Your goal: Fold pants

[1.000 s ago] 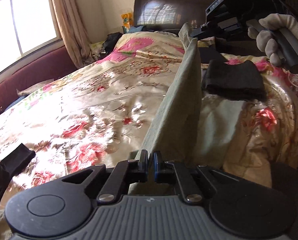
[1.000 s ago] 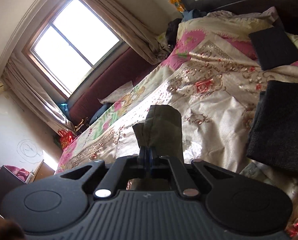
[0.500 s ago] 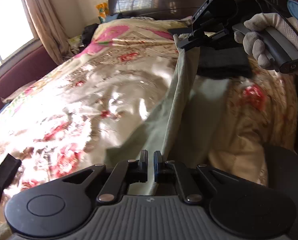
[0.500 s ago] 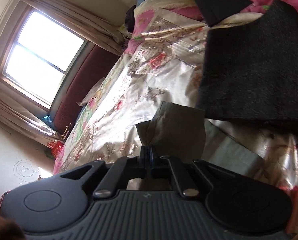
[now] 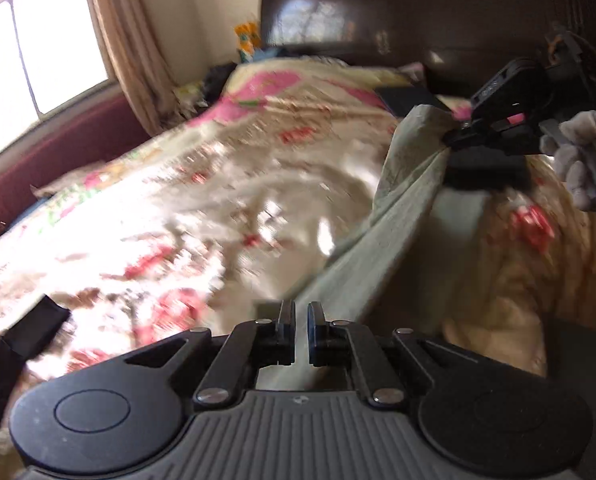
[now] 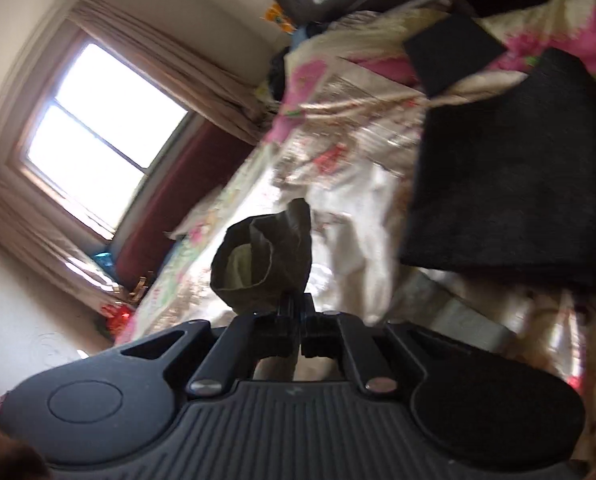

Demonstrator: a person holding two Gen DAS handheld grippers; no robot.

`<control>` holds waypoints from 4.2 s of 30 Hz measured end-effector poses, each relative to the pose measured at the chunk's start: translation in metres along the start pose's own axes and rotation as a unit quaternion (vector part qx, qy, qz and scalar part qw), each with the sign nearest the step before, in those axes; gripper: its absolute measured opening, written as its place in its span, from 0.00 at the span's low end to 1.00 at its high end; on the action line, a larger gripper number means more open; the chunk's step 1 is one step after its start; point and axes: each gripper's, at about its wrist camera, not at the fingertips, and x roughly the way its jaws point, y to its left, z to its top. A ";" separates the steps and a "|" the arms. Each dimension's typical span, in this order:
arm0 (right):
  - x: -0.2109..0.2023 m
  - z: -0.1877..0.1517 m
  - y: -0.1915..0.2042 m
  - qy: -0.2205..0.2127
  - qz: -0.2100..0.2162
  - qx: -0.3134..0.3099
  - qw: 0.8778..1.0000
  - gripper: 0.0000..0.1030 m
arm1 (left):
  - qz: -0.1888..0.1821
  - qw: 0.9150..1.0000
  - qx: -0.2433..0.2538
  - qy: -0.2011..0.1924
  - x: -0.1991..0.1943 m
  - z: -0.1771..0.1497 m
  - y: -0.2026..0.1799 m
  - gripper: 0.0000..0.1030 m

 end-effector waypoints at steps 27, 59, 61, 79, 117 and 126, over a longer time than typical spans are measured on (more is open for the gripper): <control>-0.019 -0.027 -0.023 0.027 -0.160 -0.134 0.978 0.26 | -0.032 0.996 0.054 0.056 0.016 -0.023 -0.033 0.22; 0.055 0.007 0.045 0.029 -0.084 -0.191 0.978 0.40 | -0.035 0.998 0.012 0.057 0.019 -0.029 -0.016 0.23; 0.018 -0.003 0.028 0.013 -0.079 -0.168 0.982 0.41 | -0.037 0.998 0.011 0.056 0.021 -0.030 -0.015 0.23; 0.006 -0.032 -0.006 0.026 -0.178 -0.258 0.949 0.41 | -0.020 0.997 0.030 0.069 0.021 -0.028 -0.015 0.23; 0.111 0.060 -0.026 0.092 -0.006 0.068 0.993 0.19 | -0.081 0.992 0.086 0.049 0.078 0.013 -0.052 0.23; 0.011 0.027 -0.026 0.026 -0.090 -0.062 0.994 0.52 | -0.082 0.992 0.082 0.045 0.077 0.010 -0.051 0.23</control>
